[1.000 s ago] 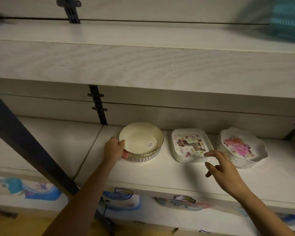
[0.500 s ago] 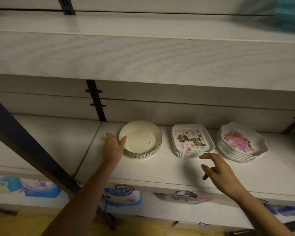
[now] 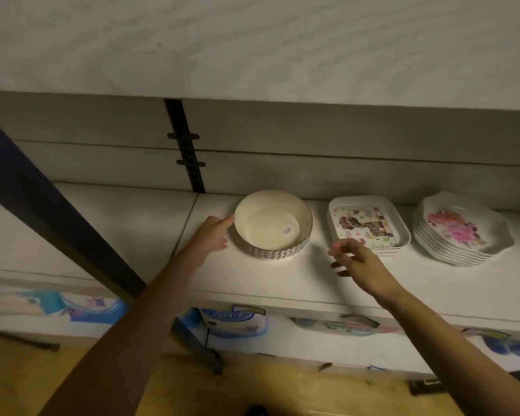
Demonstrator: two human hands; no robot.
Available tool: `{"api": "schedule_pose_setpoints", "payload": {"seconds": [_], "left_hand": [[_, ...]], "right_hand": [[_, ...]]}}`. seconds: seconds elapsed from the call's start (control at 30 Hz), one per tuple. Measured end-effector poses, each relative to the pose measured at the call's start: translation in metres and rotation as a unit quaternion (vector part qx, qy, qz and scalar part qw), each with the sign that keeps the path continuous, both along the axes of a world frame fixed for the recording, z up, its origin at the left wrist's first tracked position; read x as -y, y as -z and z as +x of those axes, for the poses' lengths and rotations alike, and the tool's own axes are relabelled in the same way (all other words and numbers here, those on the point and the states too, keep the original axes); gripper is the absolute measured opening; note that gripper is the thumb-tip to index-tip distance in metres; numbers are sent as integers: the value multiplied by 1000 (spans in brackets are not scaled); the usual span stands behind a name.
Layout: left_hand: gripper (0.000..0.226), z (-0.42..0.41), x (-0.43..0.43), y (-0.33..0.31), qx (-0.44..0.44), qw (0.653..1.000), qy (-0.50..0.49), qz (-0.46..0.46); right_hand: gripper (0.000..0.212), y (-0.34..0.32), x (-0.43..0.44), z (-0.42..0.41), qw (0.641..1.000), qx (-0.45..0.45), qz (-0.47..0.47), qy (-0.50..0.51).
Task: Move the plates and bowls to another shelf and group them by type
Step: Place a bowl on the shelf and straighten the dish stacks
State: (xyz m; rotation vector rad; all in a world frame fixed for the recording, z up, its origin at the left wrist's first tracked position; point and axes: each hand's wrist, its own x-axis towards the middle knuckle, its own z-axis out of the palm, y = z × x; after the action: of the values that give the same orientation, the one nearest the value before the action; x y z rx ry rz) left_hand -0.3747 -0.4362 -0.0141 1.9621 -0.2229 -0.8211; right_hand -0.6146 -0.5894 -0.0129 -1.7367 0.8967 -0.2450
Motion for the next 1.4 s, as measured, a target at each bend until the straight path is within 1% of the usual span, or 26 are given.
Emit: {"api": "schedule_pose_setpoints", "payload": {"seconds": [0.1, 0.23, 0.3, 0.4, 0.47, 0.53, 0.67, 0.77, 0.9, 0.97, 1.0, 1.1, 1.13, 1.17, 1.23, 1.3, 1.4], "left_hand": [[28, 3, 7, -1, -17, 999, 30, -18], [40, 7, 14, 2, -57, 996, 61, -40], [40, 6, 15, 2, -67, 995, 67, -43], [35, 7, 19, 2, -57, 995, 70, -48], [34, 9, 22, 1, -48, 995, 66, -48], [35, 9, 23, 2, -24, 997, 70, -35], [35, 4, 16, 4, 55, 995, 82, 24], [31, 3, 3, 7, 80, 992, 79, 55], [30, 5, -16, 12, 75, 993, 53, 74], [31, 6, -25, 14, 57, 995, 45, 70], [33, 7, -29, 15, 34, 997, 41, 62], [39, 4, -34, 16, -53, 998, 24, 21], [41, 2, -35, 17, -68, 997, 28, 14], [41, 0, -35, 19, -69, 997, 36, 9], [40, -4, -34, 23, -46, 998, 40, 11], [38, -5, -33, 26, -9, 999, 30, 30], [37, -6, -30, 27, 16, 997, 28, 66]], "right_hand": [[23, 5, -3, 19, 999, 2, 43, 31], [44, 3, -6, 42, 996, 6, 73, 50], [51, 3, -6, 51, 995, 0, 84, 49], [56, 3, -5, 62, 992, -3, 115, 45], [54, 4, -6, 67, 990, -5, 138, 30], [44, 6, -11, 72, 993, -15, 115, 19], [34, 11, -17, 79, 997, -75, -9, 18], [31, 12, -22, 80, 995, -89, -32, -20], [33, 13, -34, 81, 993, -92, -51, -54], [36, 11, -39, 81, 994, -76, -19, -71], [37, 11, -42, 80, 995, -66, 11, -81], [44, 12, -53, 78, 986, -39, 140, -76], [47, 14, -57, 78, 983, -28, 172, -64], [49, 16, -59, 78, 979, -13, 195, -50], [50, 18, -61, 80, 977, 10, 210, -29], [50, 17, -61, 82, 980, 12, 198, -26], [46, 12, -60, 82, 983, -7, 180, -34]]}}
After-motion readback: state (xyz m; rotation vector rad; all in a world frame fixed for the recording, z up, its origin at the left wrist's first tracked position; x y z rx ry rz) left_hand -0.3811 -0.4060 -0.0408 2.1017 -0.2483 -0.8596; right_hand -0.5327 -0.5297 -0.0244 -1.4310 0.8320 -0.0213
